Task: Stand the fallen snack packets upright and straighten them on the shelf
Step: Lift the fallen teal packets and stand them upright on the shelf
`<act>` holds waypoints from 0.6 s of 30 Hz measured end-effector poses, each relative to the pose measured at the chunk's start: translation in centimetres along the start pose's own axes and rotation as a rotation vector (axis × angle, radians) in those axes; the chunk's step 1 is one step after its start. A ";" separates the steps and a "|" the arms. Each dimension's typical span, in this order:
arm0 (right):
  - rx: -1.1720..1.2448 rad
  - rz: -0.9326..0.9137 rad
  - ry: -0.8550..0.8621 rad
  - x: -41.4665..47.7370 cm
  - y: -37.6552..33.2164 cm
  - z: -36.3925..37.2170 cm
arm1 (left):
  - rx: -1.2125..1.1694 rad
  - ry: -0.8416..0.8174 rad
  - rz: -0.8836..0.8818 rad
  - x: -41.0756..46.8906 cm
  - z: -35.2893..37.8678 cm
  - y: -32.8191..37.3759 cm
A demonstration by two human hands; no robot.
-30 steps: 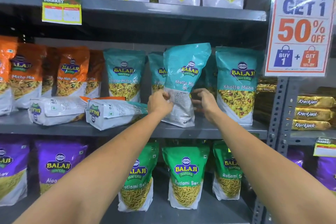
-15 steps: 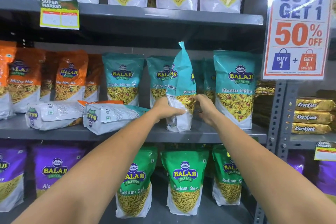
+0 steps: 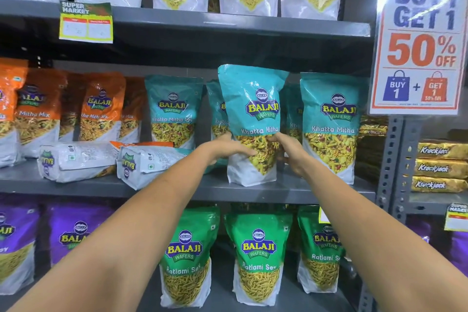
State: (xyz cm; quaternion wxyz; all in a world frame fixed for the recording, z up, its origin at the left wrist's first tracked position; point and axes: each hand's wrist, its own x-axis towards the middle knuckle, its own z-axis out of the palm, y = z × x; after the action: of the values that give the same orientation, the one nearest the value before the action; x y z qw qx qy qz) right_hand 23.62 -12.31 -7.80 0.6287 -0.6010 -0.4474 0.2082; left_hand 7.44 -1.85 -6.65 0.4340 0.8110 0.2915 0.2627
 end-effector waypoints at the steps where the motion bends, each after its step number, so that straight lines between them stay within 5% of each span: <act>1: 0.006 -0.009 0.006 0.1 0.1 -0.1 | -0.015 0.014 0.005 0.3 -0.1 -0.1; 9: -0.230 -0.001 0.121 -0.9 -0.8 -0.3 | 0.148 0.037 0.038 -0.9 -1.6 0.1; 14: -0.774 -0.146 0.379 -3.3 -3.6 1.1 | 0.586 0.061 0.049 -2.6 -6.9 1.1; 18: -0.800 -0.134 0.310 -5.6 -5.3 5.7 | 0.902 0.139 -0.090 -4.8 -11.9 -0.3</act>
State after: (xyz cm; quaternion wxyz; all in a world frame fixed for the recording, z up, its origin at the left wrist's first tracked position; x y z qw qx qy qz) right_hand 14.62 -14.58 -5.29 0.4181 -0.7912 -0.4310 -0.1156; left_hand -4.05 1.50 -2.00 0.0280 0.8858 0.4402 0.1441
